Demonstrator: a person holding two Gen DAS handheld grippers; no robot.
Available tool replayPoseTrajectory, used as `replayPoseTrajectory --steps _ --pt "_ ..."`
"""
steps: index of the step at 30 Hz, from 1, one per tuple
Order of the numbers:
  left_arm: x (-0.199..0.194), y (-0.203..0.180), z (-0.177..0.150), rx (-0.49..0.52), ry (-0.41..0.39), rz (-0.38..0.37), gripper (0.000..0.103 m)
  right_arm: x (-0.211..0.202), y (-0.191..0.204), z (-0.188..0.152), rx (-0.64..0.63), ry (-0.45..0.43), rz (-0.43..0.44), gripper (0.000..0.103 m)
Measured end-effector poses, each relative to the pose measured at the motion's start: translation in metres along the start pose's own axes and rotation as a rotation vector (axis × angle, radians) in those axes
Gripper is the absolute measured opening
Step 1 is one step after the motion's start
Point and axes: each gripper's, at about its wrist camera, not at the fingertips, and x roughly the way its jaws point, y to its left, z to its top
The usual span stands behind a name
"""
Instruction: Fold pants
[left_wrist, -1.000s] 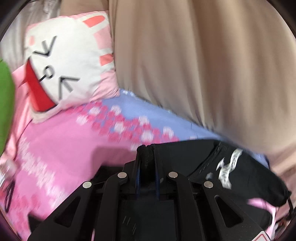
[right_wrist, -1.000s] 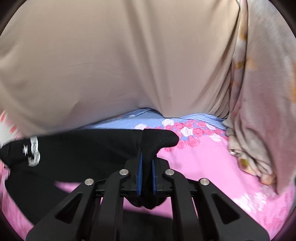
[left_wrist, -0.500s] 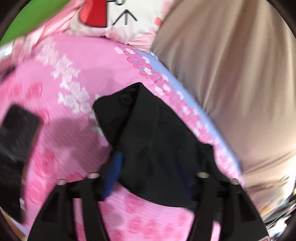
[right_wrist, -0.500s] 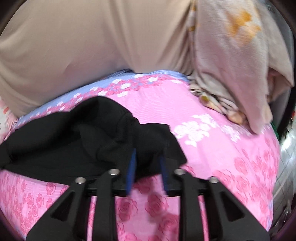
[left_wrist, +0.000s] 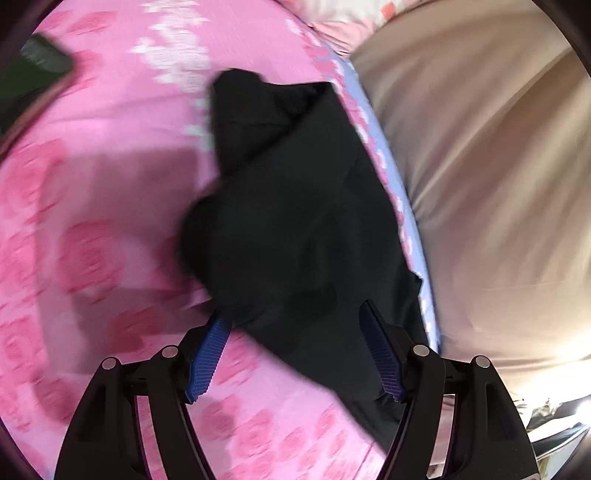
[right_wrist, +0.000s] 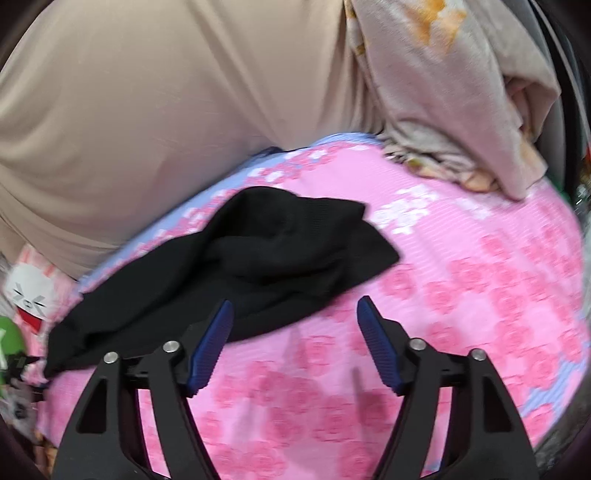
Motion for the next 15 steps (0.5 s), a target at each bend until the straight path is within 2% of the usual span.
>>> replayPoseTrajectory --steps 1,2,3,5,7,10,13,14,15 --pt "0.002 -0.007 0.005 0.024 0.003 -0.001 0.041 0.003 0.004 0.001 0.001 0.004 0.024 0.068" --pt "0.003 -0.017 0.010 0.051 0.005 0.031 0.005 0.004 0.009 0.002 -0.002 0.006 0.034 0.068" --pt "0.002 -0.026 0.017 0.077 0.002 0.067 0.005 0.008 0.014 0.004 -0.008 0.011 0.048 0.068" --pt "-0.011 -0.045 0.034 0.119 -0.025 0.058 0.005 0.016 0.021 0.010 -0.006 0.025 0.084 0.068" --pt "-0.028 -0.057 0.053 0.136 -0.070 0.082 0.004 0.028 0.029 0.019 0.018 0.047 0.149 0.068" --pt "-0.031 -0.063 0.072 0.148 -0.076 0.121 0.004 0.057 0.045 0.035 0.049 0.081 0.209 0.070" --pt "-0.021 -0.063 0.080 0.173 -0.067 0.182 0.004 0.097 0.055 0.049 0.108 0.131 0.201 0.078" --pt "-0.017 -0.063 0.081 0.178 -0.058 0.190 0.004 0.109 0.056 0.052 0.133 0.148 0.190 0.078" --pt "-0.013 -0.064 0.082 0.182 -0.055 0.201 0.004 0.126 0.055 0.055 0.168 0.173 0.158 0.071"
